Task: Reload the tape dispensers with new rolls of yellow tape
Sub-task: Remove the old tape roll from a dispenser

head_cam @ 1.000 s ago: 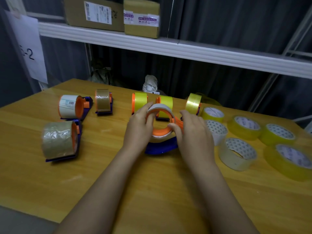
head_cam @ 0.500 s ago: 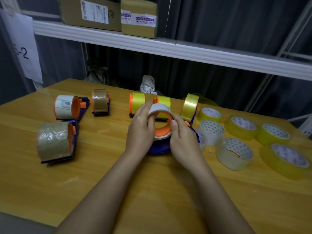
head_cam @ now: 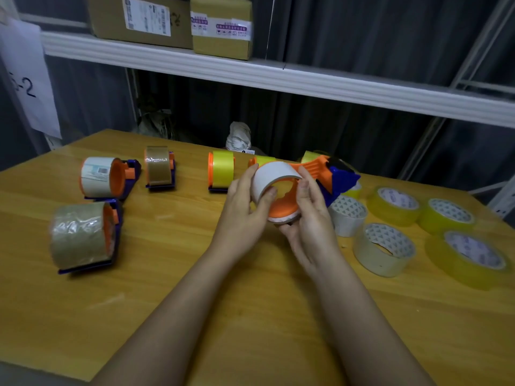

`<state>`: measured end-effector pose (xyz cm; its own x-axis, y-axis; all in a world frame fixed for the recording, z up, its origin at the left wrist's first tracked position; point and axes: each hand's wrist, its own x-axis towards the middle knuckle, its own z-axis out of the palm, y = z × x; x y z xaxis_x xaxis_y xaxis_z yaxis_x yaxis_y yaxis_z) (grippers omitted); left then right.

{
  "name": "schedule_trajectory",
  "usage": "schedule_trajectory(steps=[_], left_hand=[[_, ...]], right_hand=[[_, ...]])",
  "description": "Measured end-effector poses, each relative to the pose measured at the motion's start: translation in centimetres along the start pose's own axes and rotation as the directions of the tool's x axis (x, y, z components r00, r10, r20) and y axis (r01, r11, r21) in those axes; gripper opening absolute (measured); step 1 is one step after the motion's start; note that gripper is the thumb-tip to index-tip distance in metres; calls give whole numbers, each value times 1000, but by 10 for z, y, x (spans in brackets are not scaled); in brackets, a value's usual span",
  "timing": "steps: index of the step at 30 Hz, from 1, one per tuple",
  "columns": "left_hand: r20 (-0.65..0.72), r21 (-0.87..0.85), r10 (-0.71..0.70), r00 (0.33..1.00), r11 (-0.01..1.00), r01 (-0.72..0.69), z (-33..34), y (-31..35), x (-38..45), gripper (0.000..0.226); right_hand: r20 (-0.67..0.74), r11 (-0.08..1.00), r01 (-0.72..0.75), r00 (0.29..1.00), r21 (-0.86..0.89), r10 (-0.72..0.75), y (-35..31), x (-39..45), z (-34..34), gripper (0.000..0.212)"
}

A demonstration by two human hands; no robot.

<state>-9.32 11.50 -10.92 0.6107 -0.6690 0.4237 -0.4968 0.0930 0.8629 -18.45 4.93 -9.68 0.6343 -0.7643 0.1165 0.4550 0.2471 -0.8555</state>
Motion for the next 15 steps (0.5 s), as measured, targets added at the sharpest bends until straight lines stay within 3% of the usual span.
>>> schedule_trajectory(steps=[2,5,10,15], left_hand=[[51,19,-19,999,1000,18,1,1,-2,73],[62,101,-16,998,995,9,2,1,-4,70],[-17,199,23,1000,980,-19,2,6,-3,61],[11,234,20,1000,972,-22,3,4,-2,59]], right_hand=[[-28,999,44,999,-18,-45,0,0,-2,42],[-28,993,84,996,-77,-86,0,1,-4,52],[-12,963,111,993,-244,-118,7,0,-2,43],[-11,930,165,984,-327,-178,7,2,-4,34]])
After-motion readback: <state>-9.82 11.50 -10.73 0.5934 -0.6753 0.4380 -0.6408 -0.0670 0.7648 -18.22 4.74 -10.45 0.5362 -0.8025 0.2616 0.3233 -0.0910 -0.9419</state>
